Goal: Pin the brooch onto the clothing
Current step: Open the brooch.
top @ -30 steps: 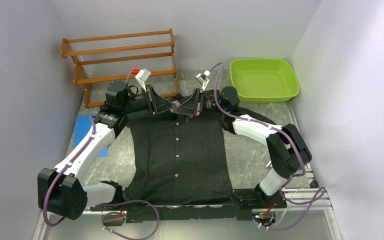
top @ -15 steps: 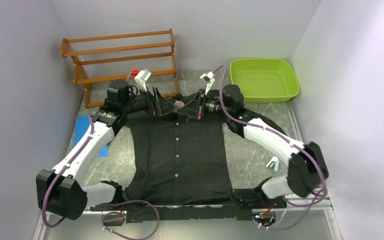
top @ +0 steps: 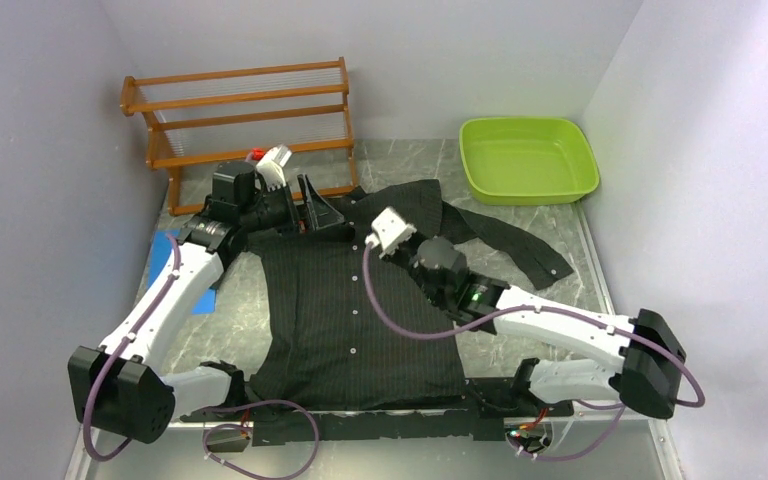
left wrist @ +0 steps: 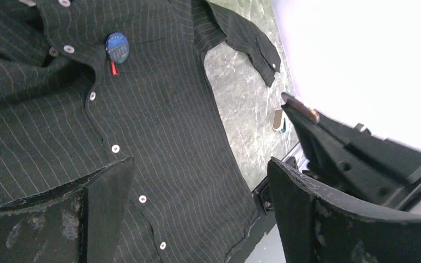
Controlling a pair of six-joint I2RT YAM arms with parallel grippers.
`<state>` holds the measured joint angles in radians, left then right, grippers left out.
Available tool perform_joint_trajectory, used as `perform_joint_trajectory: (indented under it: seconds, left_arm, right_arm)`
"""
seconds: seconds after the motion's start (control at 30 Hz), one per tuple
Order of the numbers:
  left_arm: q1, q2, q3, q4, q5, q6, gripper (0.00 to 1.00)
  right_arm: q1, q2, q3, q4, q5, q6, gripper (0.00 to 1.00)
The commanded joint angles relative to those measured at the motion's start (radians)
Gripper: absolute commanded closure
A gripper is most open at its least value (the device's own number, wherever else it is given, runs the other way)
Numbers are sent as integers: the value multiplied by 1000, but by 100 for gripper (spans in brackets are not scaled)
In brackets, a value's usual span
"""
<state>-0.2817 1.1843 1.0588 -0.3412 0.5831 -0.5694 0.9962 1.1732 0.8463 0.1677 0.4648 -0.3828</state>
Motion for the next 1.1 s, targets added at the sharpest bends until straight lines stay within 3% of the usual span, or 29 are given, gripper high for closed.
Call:
perform_joint_trajectory:
  seconds: [0.0,0.23,0.37,0.47,0.63,0.8,0.93,1.07]
  left_arm:
    - [19,3,30,-13,-2,-62,5]
    - [23,-25,-6,83,85,-131,8]
    - [23,-26,-38,160,142,-191,11]
    - [21,-17,-83,279,208,-271,13]
    - [10,14,-163,508,285,-425,17]
    - [-59,57,-170,547,315,-438,24]
    - [-85,92,-189,612,340,-467,33]
    - [-91,136,-251,797,355,-580,43]
  right_arm:
    - [70,14,-105,409,228,-477,100]
    - [150,153,-235,944,271,-1021,100]
    - [178,304,-305,1301,250,-1364,100]
    - [187,432,-336,1525,213,-1528,100]
    - [207,505,-336,1543,221,-1571,100]
    - [214,525,-320,1544,218,-1580,100]
    - [220,530,-307,1543,219,-1578,100]
    - [223,544,-291,1543,224,-1588,100]
